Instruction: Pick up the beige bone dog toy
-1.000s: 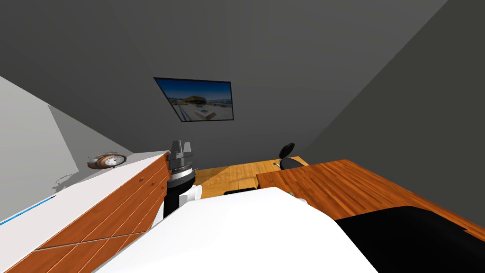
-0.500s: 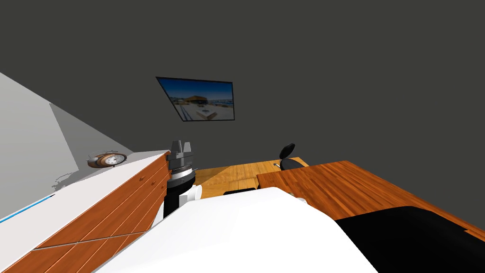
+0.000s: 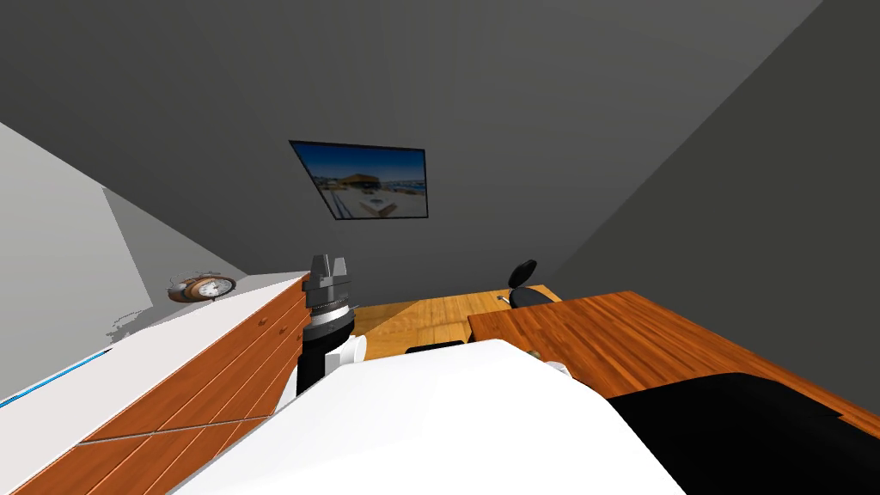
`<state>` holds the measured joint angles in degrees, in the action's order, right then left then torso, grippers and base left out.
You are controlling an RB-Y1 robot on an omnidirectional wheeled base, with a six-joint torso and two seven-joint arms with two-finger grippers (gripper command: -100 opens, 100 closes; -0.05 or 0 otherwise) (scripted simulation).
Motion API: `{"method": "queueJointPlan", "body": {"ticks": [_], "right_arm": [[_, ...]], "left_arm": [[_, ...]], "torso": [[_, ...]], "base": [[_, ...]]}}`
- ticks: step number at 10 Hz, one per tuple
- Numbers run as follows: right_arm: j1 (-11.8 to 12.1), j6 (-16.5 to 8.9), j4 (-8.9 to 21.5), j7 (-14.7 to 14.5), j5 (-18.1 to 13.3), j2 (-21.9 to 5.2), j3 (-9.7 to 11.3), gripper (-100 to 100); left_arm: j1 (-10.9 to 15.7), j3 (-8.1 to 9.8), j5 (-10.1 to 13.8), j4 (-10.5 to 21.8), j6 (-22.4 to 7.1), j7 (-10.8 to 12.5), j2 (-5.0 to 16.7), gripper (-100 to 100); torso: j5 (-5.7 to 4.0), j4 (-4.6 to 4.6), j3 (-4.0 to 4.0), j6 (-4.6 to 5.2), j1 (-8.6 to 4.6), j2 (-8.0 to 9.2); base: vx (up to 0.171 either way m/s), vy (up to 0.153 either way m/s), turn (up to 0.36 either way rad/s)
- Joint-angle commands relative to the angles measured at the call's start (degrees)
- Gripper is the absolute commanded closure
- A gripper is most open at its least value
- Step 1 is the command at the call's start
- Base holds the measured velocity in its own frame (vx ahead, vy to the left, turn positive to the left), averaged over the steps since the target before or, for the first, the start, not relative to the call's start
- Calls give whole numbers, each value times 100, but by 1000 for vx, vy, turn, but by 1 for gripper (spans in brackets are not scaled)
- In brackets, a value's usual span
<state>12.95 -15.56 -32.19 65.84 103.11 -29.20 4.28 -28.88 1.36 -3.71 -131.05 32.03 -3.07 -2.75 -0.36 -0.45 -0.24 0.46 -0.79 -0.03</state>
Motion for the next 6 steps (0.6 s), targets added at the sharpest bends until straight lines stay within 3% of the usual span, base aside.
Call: {"method": "queueJointPlan", "body": {"ticks": [1,5,6], "right_arm": [[58,-150,-18,20,139,-198,13,100],[43,-169,15,-56,157,-184,-15,100],[44,-166,11,-36,155,-184,-12,0]], "left_arm": [[0,0,0,0,0,0,0,0],[0,1,0,0,0,0,1,0],[-1,1,0,0,0,0,1,0]], "torso": [[0,0,0,0,0,0],[0,-2,-6,-3,-15,-11],[-1,-2,-7,-3,-18,-12]], "base": [[-25,95,63],[-1,23,0],[0,0,0]]}}
